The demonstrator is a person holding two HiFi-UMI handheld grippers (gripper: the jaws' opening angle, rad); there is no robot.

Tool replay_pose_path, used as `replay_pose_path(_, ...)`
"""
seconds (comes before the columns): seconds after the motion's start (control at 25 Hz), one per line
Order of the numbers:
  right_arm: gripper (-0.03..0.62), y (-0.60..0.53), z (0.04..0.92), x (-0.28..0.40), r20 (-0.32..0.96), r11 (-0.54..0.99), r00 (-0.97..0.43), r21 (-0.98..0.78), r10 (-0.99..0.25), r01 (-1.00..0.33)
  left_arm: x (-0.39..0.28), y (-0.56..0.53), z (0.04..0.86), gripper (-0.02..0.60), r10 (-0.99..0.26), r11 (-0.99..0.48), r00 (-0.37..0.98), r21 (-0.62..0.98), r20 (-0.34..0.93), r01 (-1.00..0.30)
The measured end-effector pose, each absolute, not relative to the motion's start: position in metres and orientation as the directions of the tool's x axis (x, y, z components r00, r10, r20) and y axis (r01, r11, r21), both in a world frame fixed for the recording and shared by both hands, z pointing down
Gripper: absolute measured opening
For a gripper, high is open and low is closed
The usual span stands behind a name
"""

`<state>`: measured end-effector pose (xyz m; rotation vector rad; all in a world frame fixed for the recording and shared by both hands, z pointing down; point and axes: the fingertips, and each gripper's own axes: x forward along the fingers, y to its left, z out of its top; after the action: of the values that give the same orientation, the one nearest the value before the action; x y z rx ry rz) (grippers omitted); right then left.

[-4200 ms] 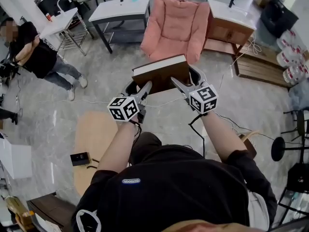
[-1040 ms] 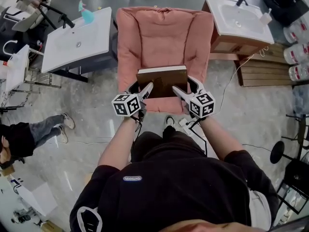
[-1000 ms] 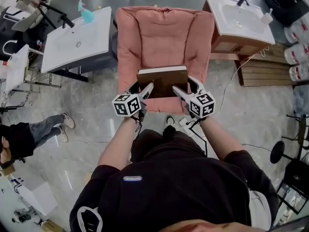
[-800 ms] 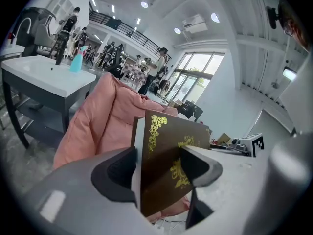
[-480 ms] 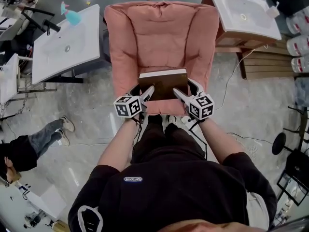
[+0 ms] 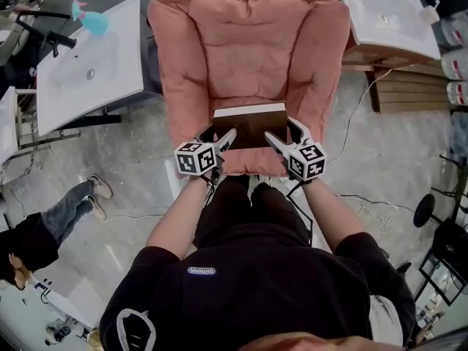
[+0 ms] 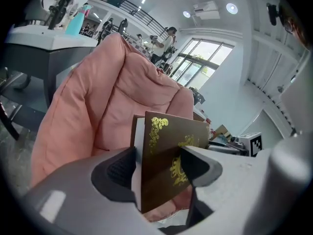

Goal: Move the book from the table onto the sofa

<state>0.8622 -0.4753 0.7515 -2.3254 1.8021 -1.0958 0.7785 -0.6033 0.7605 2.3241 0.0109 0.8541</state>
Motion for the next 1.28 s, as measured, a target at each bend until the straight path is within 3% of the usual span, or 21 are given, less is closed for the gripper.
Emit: replay_pose_path(1.28,0.393,-0.505,0.948,0.886,0.650,-0.411,0.033,-0.439,-0.760,-0.799,0.810,-0.633,0.951,0.290,0.284,-0.780,0.679,0.575,0.677,-0.248)
